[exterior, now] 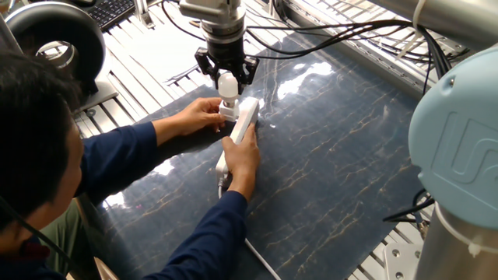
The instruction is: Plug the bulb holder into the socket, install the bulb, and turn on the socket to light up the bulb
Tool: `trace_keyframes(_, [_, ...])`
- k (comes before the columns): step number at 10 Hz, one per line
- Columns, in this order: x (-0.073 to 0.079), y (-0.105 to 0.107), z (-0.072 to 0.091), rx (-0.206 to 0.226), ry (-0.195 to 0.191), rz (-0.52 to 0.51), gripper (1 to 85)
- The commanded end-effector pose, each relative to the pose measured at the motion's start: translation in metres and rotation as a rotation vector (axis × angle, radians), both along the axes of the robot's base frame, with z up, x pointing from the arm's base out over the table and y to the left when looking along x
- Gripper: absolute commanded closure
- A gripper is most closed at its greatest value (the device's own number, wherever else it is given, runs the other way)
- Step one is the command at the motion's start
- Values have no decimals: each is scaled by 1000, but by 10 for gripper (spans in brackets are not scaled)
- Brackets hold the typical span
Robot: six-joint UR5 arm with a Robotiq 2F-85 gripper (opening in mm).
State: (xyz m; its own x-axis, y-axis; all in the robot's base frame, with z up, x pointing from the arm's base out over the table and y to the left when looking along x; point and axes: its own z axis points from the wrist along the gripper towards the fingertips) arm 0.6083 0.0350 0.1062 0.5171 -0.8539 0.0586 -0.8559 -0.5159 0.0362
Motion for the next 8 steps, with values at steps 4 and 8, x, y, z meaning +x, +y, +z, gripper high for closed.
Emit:
trace_keyframes(4, [1, 4, 4, -3, 25, 0, 847])
trace_keyframes(8, [-4, 1, 3, 9, 43, 1, 847])
